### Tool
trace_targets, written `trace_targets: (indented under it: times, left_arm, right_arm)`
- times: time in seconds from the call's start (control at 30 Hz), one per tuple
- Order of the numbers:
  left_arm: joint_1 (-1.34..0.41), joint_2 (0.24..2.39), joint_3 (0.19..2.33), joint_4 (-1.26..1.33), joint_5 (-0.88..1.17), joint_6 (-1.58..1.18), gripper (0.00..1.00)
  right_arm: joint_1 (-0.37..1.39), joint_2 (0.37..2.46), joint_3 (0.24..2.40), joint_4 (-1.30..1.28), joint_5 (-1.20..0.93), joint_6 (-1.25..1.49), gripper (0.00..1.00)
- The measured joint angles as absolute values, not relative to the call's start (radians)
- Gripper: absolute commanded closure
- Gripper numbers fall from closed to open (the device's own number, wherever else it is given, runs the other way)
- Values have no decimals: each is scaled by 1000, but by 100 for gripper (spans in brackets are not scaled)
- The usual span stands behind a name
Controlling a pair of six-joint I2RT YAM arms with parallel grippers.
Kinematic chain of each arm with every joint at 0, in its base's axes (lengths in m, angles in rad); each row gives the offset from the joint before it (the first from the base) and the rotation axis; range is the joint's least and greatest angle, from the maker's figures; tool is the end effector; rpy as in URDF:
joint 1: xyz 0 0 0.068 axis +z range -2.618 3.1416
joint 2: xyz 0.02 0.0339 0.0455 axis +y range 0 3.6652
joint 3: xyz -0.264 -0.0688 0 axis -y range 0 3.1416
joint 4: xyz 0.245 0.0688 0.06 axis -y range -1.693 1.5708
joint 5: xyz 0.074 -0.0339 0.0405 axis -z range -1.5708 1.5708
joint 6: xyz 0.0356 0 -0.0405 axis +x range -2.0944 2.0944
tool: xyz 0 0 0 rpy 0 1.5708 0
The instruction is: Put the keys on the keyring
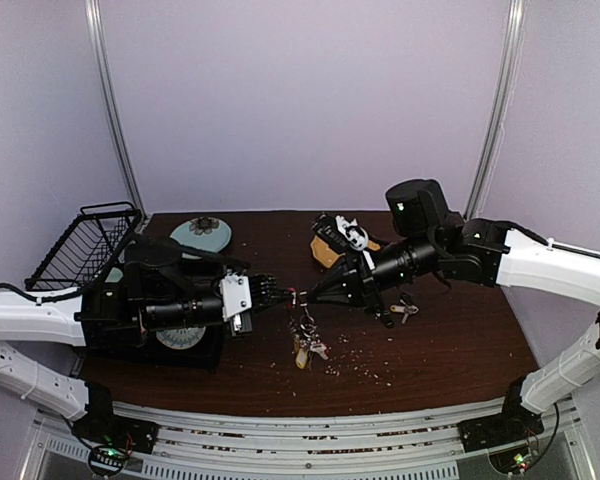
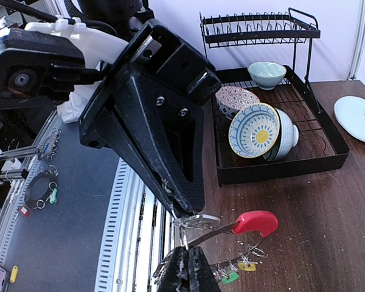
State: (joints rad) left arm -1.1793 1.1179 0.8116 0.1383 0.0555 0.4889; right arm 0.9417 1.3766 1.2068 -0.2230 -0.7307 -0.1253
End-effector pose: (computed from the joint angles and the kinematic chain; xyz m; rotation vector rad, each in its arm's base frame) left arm 0.0990 -0.2449 0.3159 1.3392 1.1587 -0.5523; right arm 0.1653 0.2675 0.3518 -1.4599 1.4648 1.2349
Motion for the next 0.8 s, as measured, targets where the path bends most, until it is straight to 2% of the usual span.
trace_targets:
  times: [0.8]
  left_arm:
    - [-1179, 1118, 807, 141, 45, 490, 100]
  right_arm:
    - [906, 1373, 1169, -134, -731, -60, 100]
